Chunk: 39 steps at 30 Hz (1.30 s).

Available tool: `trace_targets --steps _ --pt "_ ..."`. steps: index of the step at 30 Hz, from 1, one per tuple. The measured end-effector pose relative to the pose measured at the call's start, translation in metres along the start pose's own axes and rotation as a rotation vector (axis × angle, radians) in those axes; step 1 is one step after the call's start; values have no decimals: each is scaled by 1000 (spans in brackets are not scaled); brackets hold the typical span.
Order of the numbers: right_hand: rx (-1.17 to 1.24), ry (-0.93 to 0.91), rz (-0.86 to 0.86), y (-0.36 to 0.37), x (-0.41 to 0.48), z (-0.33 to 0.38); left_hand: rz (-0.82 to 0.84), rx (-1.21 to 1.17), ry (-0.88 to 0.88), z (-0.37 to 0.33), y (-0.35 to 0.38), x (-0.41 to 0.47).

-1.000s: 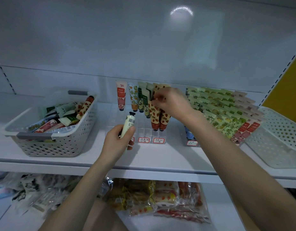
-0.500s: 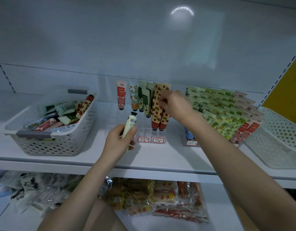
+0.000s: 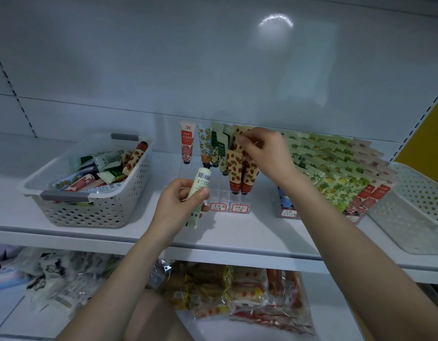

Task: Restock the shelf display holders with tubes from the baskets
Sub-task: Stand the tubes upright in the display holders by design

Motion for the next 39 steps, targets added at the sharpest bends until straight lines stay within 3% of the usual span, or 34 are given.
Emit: trace_targets --steps 4,8,12,27,39 --pt "-105 -19 29 2 3 1 -5 24 -9 1 -2 0" --pt "-392 21 160 20 10 -10 -4 27 -13 3 0 0" --pt "-492 63 150 20 9 -19 -5 29 -20 4 -1 0" --pt "-539 153 152 13 6 -26 -10 25 -37 3 4 -2" --pt "-464 118 144 11 5 -26 -9 5 -42 -1 4 0"
Point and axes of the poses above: each hand's wrist, its own x-axis towards the middle knuckle, its own y-axis out of the palm, z = x × y, the point moved 5 cm from there along x, towards the middle knuckle, and after that the axes turned 14 degrees about z, right-handed, at the moved point
